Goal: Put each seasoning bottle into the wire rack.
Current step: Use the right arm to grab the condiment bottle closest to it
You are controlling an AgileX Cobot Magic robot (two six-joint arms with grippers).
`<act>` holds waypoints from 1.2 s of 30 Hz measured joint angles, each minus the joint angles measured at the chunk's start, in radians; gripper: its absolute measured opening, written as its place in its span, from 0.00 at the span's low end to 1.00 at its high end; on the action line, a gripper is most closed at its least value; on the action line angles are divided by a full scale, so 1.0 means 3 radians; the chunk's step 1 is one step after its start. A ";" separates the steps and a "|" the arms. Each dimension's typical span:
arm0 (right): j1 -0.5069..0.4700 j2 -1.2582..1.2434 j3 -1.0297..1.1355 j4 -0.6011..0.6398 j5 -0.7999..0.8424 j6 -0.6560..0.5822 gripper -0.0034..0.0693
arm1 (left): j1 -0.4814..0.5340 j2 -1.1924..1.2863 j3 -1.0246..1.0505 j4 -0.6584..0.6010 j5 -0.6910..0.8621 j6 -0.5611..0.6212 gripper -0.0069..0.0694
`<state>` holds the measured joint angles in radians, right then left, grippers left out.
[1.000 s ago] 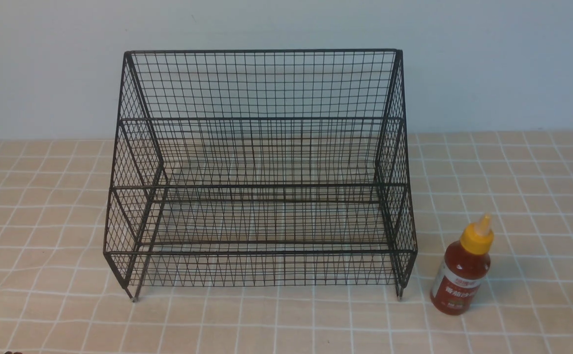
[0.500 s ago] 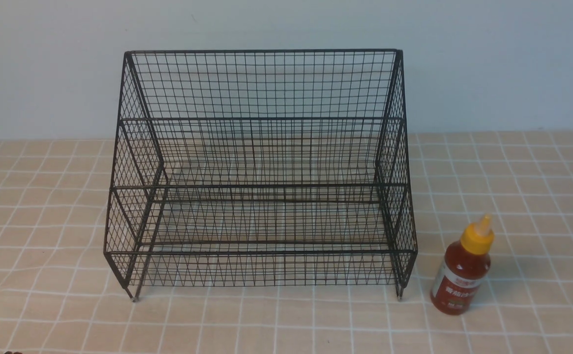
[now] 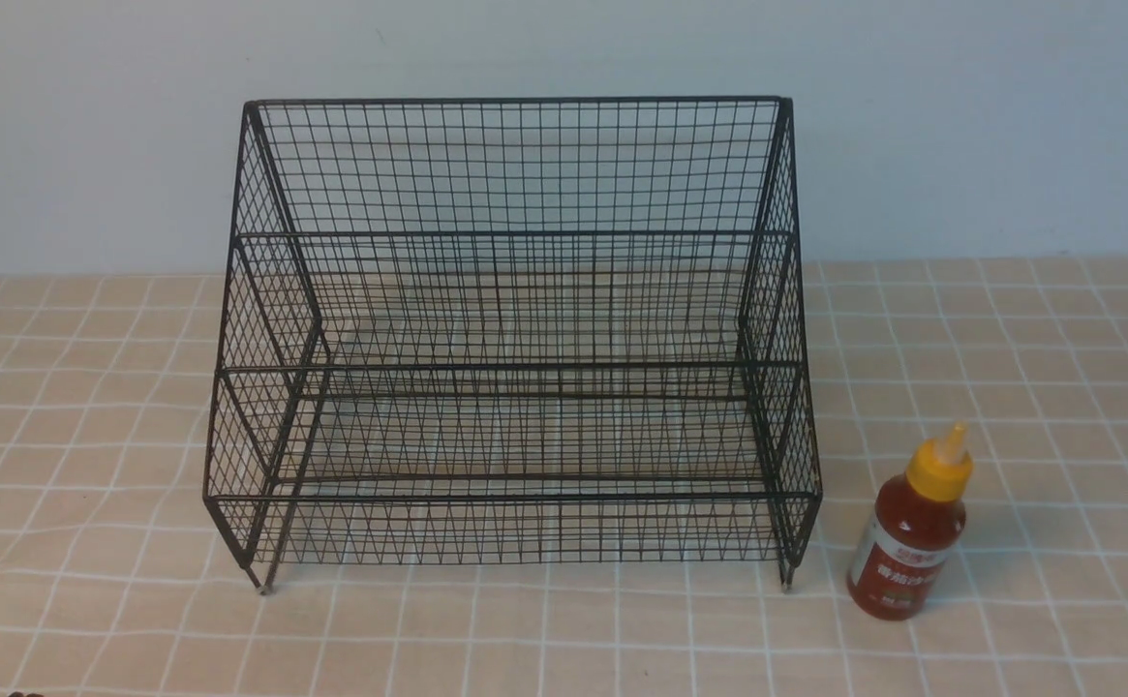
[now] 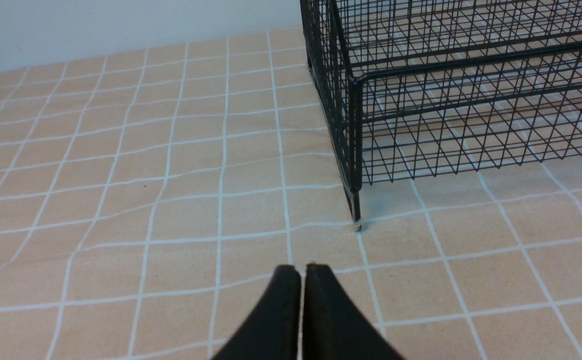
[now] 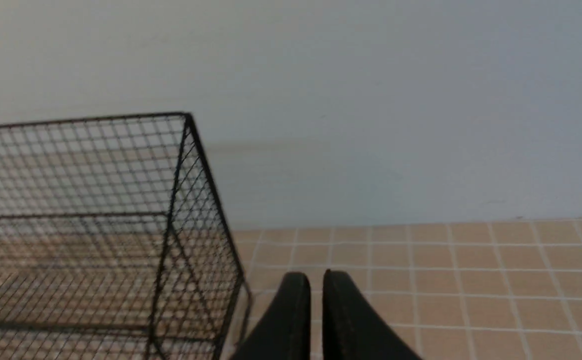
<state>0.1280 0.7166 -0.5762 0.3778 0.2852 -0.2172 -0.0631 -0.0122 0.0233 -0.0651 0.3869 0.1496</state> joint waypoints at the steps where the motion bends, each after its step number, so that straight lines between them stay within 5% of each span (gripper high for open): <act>1: 0.0148 0.0120 -0.0011 0.0108 -0.0008 -0.0150 0.11 | 0.0000 0.0000 0.0000 0.0000 0.0000 0.0000 0.08; 6: 0.0452 0.0504 -0.0010 0.0243 -0.0100 -0.0337 0.21 | 0.0000 0.0000 0.0000 0.0000 0.0000 0.0000 0.08; 13: 0.0512 0.0973 -0.0014 0.0274 -0.0259 -0.0360 0.57 | 0.0000 0.0000 0.0000 0.0000 0.0000 0.0000 0.08; 20: 0.0540 0.1384 -0.0022 0.0361 -0.0283 -0.0360 0.76 | 0.0000 0.0000 0.0000 0.0000 0.0000 0.0000 0.08; 28: 0.0544 0.1775 -0.0026 0.0368 -0.0438 -0.0363 0.76 | 0.0000 0.0000 0.0000 0.0000 0.0000 0.0000 0.08; 32: 0.0544 0.1863 -0.0026 0.0374 -0.0442 -0.0363 0.59 | 0.0000 0.0000 0.0000 0.0000 0.0000 0.0000 0.08; 33: 0.0544 0.1860 -0.0026 0.0375 -0.0438 -0.0363 0.45 | 0.0000 0.0000 0.0000 0.0000 0.0000 0.0000 0.08; 36: 0.0544 0.1828 -0.0026 0.0332 -0.0408 -0.0388 0.43 | 0.0000 0.0000 0.0000 0.0000 0.0000 0.0000 0.08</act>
<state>0.2912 1.2649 -0.5840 0.4775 0.1627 -0.3335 -0.0631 -0.0122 0.0233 -0.0651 0.3869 0.1496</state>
